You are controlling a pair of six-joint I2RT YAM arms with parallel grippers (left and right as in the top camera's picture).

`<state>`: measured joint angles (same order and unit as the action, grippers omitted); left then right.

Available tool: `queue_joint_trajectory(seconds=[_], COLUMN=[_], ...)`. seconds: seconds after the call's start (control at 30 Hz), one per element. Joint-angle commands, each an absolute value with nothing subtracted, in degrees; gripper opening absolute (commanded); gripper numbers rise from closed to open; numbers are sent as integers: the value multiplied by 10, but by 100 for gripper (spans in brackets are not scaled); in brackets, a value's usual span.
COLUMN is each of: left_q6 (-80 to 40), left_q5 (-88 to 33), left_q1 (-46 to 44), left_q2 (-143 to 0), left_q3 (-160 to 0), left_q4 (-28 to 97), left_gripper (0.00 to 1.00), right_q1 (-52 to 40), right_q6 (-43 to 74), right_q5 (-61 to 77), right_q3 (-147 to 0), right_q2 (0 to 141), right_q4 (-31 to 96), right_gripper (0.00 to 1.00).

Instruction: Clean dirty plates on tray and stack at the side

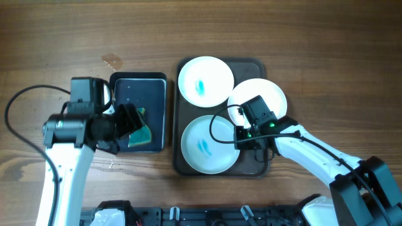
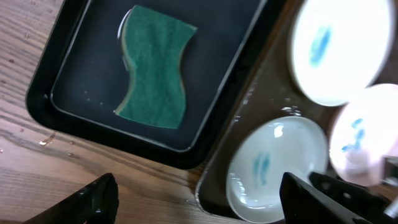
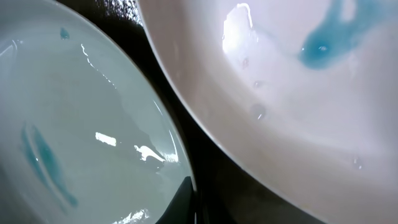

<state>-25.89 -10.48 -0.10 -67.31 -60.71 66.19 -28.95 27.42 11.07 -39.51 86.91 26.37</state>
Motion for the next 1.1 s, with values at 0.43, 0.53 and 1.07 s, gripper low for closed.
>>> queue_joint_trajectory(seconds=[0.43, 0.53, 1.07], left_q6=[-302, -305, -290], left_q5=[-43, -32, -14], left_q1=[-55, -55, -54], left_q2=[-997, -1044, -942], left_q3=[-605, -605, -631], left_q4=[540, 519, 619], left_gripper=[51, 21, 61], right_q1=[-288, -288, -288], right_q6=[317, 317, 321], right_q5=[60, 64, 74], right_q3=[-407, -407, -407], right_q2=[874, 874, 874], right_q4=[242, 242, 242], right_gripper=[4, 4, 4])
